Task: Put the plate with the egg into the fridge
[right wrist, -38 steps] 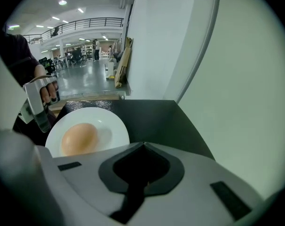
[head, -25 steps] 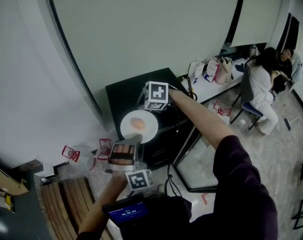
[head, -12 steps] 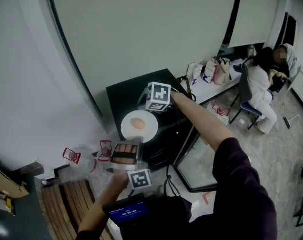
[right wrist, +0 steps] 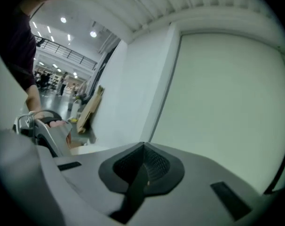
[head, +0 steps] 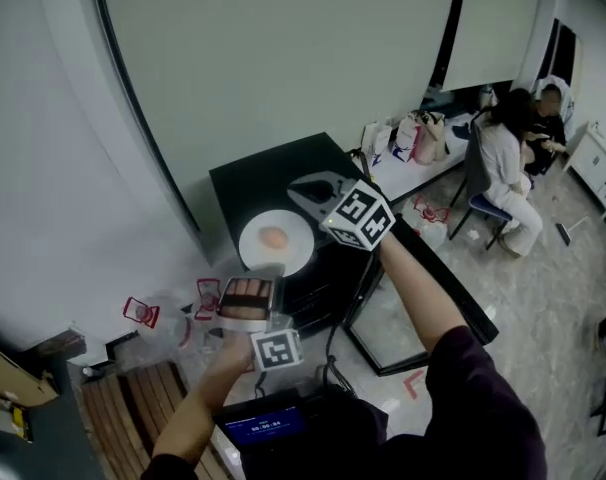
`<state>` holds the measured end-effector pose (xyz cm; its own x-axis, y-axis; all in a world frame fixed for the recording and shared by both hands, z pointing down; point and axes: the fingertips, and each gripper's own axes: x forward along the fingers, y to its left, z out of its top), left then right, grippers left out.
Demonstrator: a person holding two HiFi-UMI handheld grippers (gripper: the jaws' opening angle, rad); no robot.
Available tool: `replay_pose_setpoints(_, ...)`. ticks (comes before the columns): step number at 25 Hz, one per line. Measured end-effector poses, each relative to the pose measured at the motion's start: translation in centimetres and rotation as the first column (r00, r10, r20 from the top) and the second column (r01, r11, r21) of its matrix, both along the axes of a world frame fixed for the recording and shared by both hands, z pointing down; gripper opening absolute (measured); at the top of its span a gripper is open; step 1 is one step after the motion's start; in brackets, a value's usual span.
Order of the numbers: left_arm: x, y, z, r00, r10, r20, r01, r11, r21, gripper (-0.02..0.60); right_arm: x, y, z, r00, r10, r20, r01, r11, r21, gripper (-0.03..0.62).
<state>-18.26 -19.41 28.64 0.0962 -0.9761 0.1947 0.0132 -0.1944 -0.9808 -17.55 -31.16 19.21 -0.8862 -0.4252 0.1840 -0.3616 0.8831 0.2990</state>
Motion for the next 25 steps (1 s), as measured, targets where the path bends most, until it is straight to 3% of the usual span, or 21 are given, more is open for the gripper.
replay_pose_setpoints(4,0.7,1.4,-0.8,1.0,0.021,0.003,-0.021,1.0,0.018,0.018,4.5,5.2,-0.9,0.945,0.167,0.282,-0.183,0.983,0.032,0.007)
replay_pose_setpoints(9,3.4,3.8,0.0,1.0,0.003,-0.025,-0.002,1.0,0.028,0.018,10.2,12.2,1.1,0.86,0.254,0.442,-0.292,0.956,0.019,0.008)
replay_pose_setpoints(17,8.7,8.3,2.2,0.999,-0.033,0.007,0.033,0.999,0.015,0.018,16.8,20.0,4.7,0.831,0.295,0.472,-0.326,0.945,-0.017,0.007)
replay_pose_setpoints(25,12.3,14.0,4.5,1.0,-0.009,0.022,0.009,1.0,-0.019,0.018,19.5,24.2,9.6,0.81,0.359,0.463,-0.344,0.931,-0.119,0.008)
